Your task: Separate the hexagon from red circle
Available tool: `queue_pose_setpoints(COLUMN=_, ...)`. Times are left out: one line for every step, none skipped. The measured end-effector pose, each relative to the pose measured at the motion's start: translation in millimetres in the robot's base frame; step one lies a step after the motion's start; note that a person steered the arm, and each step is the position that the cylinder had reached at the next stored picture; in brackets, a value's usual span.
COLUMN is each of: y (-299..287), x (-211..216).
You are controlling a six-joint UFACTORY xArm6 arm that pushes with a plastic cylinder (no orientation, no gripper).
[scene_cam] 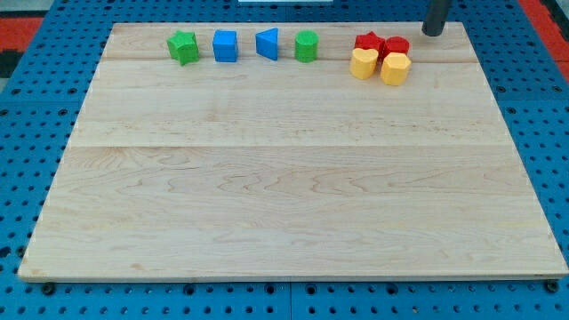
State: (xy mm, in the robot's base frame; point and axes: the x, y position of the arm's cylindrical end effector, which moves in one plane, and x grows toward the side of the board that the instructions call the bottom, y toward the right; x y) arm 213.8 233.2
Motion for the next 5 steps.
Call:
queue_pose_setpoints(y=0, x=1)
queue_pose_setpoints(y=1, x=-2)
queue_pose_setpoints(y=6, x=-6)
queue_pose_setpoints(y=10, x=-6)
queue_pose_setpoints(y=12, x=-6)
